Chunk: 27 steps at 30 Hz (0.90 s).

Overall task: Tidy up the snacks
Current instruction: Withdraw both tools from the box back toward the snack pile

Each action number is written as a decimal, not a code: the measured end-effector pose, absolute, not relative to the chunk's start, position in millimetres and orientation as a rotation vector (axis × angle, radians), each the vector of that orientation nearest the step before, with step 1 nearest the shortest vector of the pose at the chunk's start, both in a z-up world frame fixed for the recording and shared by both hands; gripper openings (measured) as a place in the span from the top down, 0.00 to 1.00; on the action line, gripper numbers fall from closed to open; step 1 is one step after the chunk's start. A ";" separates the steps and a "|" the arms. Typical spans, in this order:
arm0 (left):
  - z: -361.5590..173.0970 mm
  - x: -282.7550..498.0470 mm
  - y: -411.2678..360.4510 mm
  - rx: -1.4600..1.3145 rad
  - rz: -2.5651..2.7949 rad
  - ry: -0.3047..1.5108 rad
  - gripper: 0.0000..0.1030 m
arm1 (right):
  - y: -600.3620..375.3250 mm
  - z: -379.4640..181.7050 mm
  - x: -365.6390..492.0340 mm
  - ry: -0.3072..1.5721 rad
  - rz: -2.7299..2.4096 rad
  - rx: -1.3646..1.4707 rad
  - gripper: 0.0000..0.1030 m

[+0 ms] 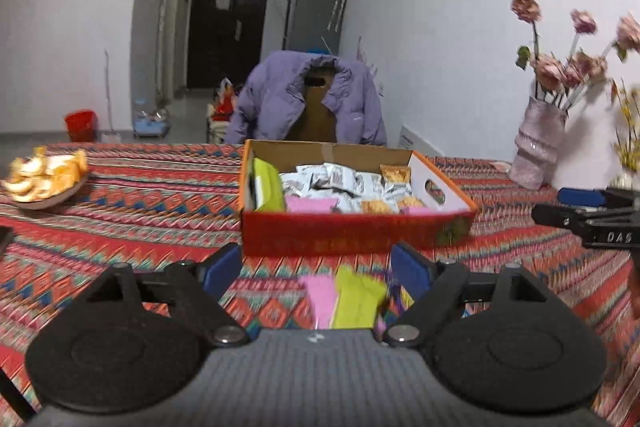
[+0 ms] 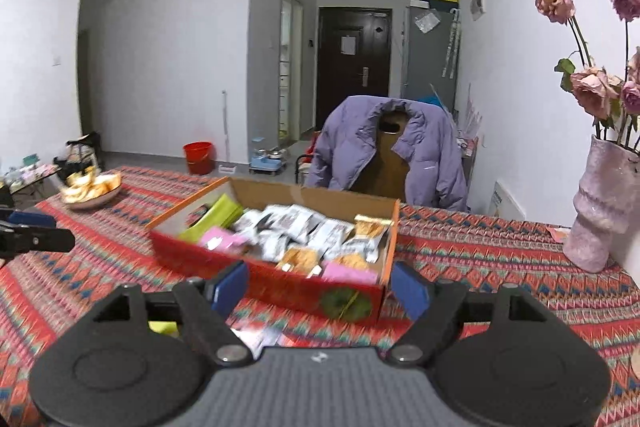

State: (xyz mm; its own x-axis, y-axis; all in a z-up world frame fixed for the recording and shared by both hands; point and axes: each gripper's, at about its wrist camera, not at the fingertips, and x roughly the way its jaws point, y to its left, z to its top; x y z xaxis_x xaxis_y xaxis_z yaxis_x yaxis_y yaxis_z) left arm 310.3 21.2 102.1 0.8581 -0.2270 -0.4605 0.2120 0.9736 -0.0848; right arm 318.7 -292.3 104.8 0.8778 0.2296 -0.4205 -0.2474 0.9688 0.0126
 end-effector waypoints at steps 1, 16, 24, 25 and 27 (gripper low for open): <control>98.9 294.2 20.1 -0.025 -0.215 0.478 0.18 | -291.1 102.1 305.5 0.437 0.257 -0.043 0.22; 59.5 167.1 23.6 -0.057 -0.135 0.540 0.17 | -282.6 43.7 172.3 0.519 0.325 0.012 0.16; 52.9 156.7 17.4 -0.048 -0.141 0.550 0.17 | -288.6 28.0 159.3 0.548 0.308 0.035 0.16; 52.5 157.8 16.7 -0.046 -0.143 0.552 0.17 | -288.2 26.8 159.6 0.553 0.306 0.029 0.16; 52.2 161.2 14.3 -0.039 -0.148 0.557 0.17 | -287.6 24.9 162.0 0.562 0.301 0.016 0.16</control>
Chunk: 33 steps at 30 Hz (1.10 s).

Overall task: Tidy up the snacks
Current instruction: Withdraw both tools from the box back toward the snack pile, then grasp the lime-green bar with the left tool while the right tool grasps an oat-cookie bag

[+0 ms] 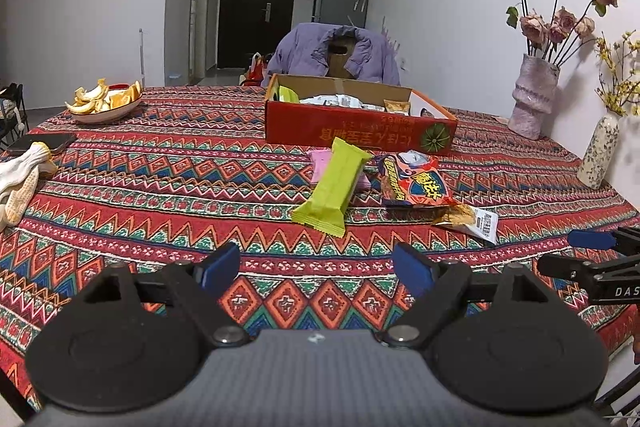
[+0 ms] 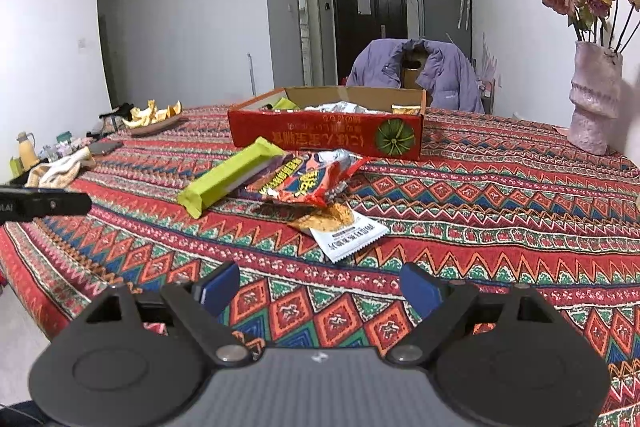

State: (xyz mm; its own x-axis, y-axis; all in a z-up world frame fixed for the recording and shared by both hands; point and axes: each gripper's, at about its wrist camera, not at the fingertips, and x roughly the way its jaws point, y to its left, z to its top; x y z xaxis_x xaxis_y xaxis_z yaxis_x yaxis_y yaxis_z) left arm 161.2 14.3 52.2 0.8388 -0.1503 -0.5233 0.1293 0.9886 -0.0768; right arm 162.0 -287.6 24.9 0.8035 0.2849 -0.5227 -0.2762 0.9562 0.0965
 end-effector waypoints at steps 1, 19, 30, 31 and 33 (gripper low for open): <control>52.0 163.4 13.3 -0.036 -0.151 0.558 0.17 | -287.6 24.1 163.5 0.565 0.300 0.014 0.16; 38.2 260.1 -4.9 -0.024 -0.193 0.633 0.17 | -280.0 5.5 251.9 0.652 0.311 0.004 0.18; 17.9 328.9 -19.4 -0.010 -0.230 0.692 0.24 | -272.2 -13.4 309.0 0.701 0.286 -0.026 0.24; 15.5 335.3 -19.8 -0.013 -0.229 0.702 0.27 | -274.8 -15.2 313.4 0.704 0.265 -0.024 0.25; 11.9 346.1 -19.6 -0.028 -0.229 0.721 0.33 | -281.0 -16.5 320.0 0.701 0.208 -0.020 0.26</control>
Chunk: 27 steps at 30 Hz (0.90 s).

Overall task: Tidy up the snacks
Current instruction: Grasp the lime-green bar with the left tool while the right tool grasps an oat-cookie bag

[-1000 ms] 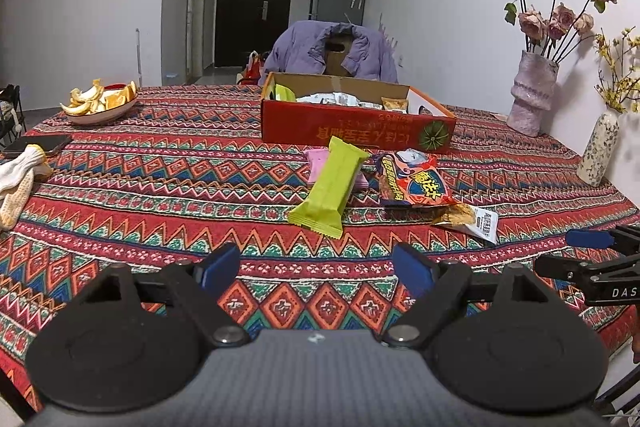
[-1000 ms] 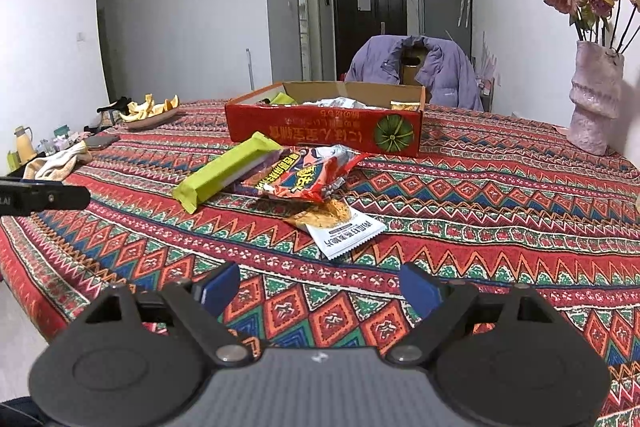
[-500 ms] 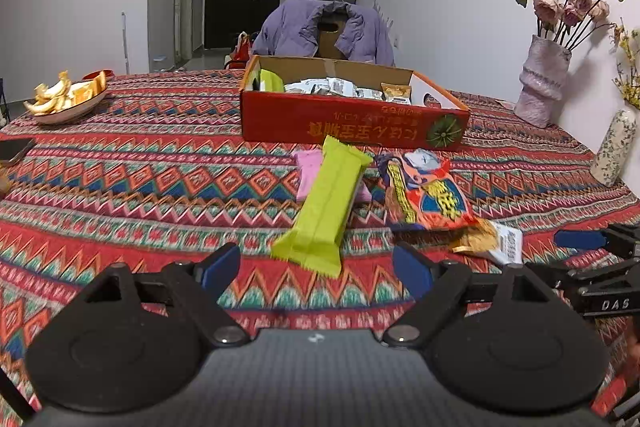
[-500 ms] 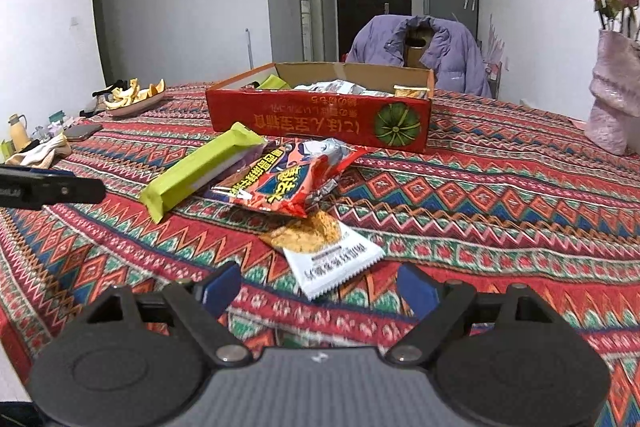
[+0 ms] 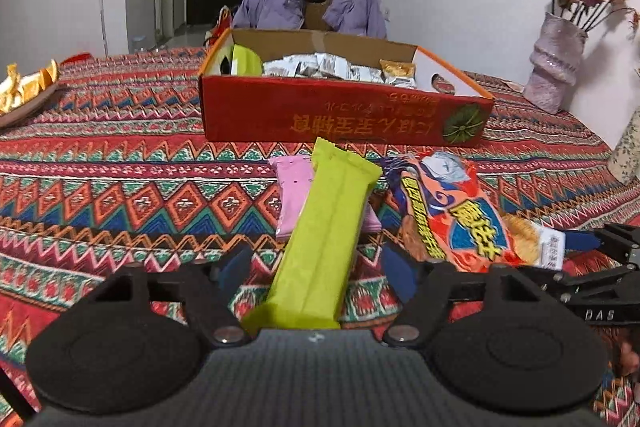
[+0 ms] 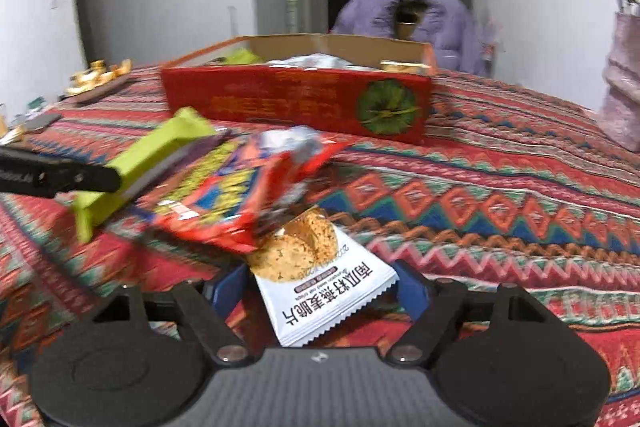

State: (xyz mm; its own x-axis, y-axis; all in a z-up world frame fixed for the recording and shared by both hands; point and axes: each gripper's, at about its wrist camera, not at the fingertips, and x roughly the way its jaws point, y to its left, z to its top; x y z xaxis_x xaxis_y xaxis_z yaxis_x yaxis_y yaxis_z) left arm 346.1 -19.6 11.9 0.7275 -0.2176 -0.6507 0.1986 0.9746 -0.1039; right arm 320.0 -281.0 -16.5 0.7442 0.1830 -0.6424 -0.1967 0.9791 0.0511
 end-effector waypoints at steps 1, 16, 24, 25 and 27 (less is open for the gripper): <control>10.2 350.8 -19.9 -0.035 -0.228 0.731 0.37 | -284.9 -16.8 322.7 0.700 0.185 -0.009 0.27; 0.4 365.5 -22.6 -0.061 -0.247 0.771 0.61 | -293.1 -17.6 351.0 0.664 0.263 -0.112 0.21; 19.8 338.9 -13.3 -0.065 -0.212 0.719 0.61 | -302.5 -15.9 372.6 0.693 0.332 -0.036 0.34; 22.7 335.0 -12.0 -0.066 -0.208 0.712 0.61 | -303.8 -15.4 370.1 0.691 0.313 -0.023 0.49; 28.5 326.9 -10.2 -0.070 -0.202 0.699 0.61 | -304.4 -14.3 361.5 0.693 0.290 -0.012 0.52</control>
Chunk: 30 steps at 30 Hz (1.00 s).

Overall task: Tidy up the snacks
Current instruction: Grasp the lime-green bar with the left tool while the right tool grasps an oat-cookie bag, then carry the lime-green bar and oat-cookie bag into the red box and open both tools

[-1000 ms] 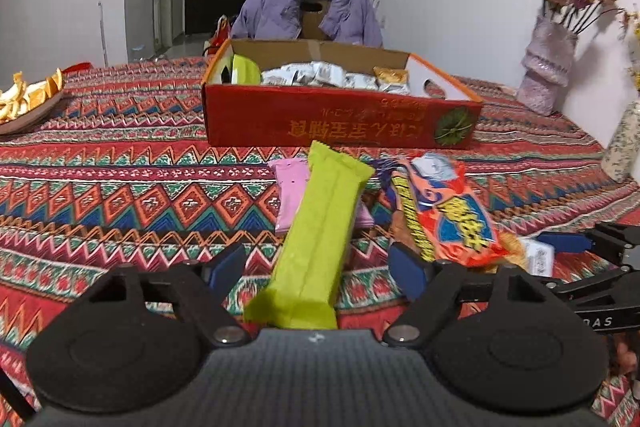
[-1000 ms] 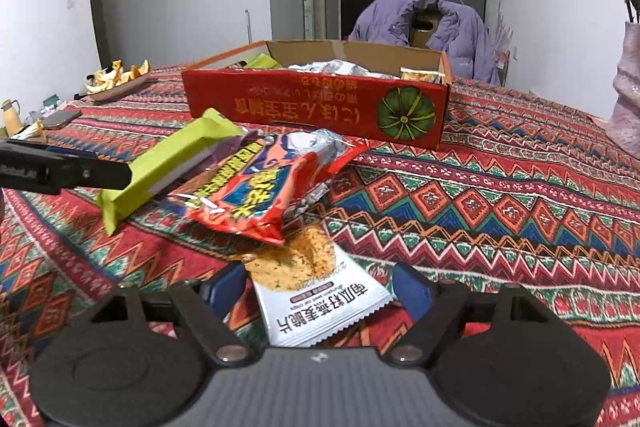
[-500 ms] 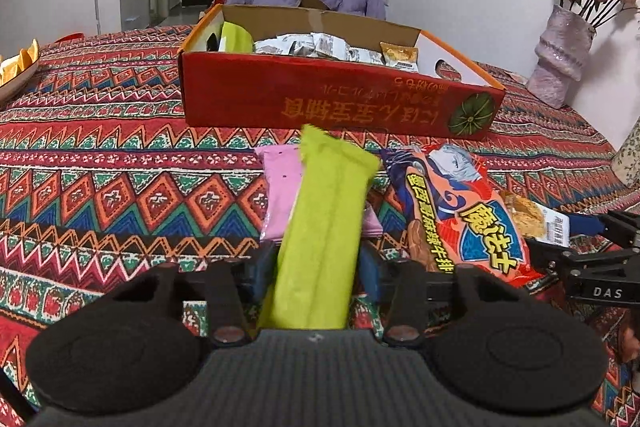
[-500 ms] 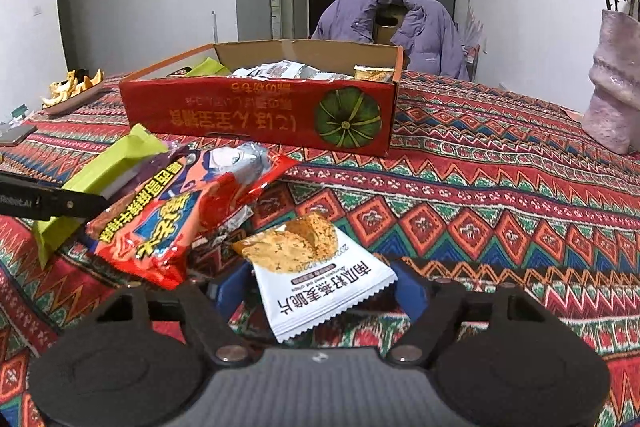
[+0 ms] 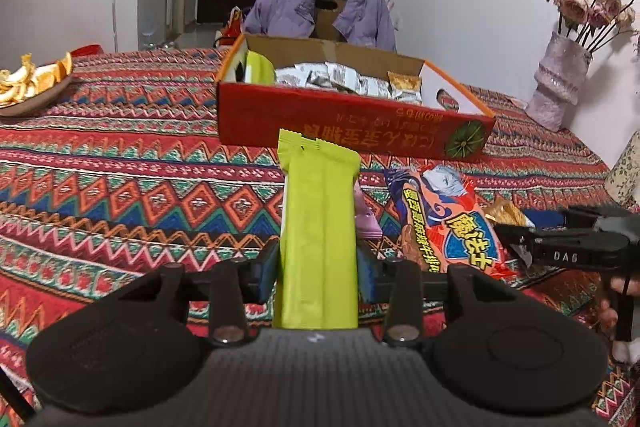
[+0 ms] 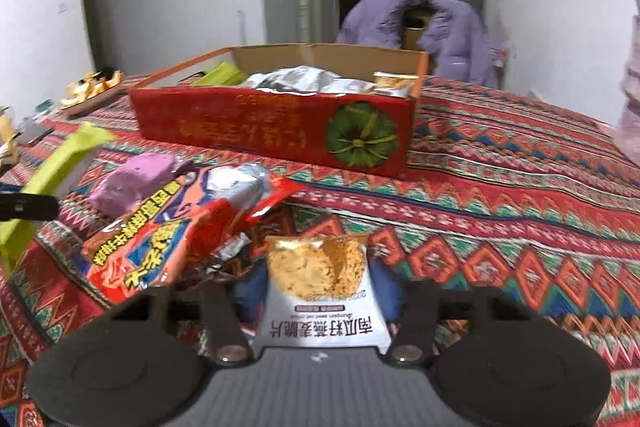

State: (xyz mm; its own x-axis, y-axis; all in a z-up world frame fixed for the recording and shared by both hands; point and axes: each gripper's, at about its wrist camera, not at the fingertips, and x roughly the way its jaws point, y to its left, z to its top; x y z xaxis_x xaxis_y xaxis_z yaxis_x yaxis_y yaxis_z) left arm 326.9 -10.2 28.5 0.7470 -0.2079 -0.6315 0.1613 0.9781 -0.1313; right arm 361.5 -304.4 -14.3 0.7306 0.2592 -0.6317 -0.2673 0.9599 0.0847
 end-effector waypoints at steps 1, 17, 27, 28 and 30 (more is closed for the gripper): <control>31.1 322.3 -9.3 -0.072 -0.200 0.693 0.61 | -305.9 -13.3 354.9 0.695 0.283 0.011 0.54; 57.5 237.4 -15.9 -0.108 -0.275 0.640 0.61 | -316.4 23.2 225.4 0.612 0.223 0.087 0.60; 74.2 261.0 -17.2 -0.140 -0.326 0.626 0.61 | -315.1 38.3 242.1 0.559 0.292 0.175 0.60; 76.8 269.2 -18.0 -0.144 -0.340 0.630 0.61 | -316.9 41.7 248.2 0.556 0.292 0.190 0.60; 83.9 288.9 -19.5 -0.157 -0.366 0.639 0.61 | -319.9 51.4 263.3 0.536 0.292 0.202 0.60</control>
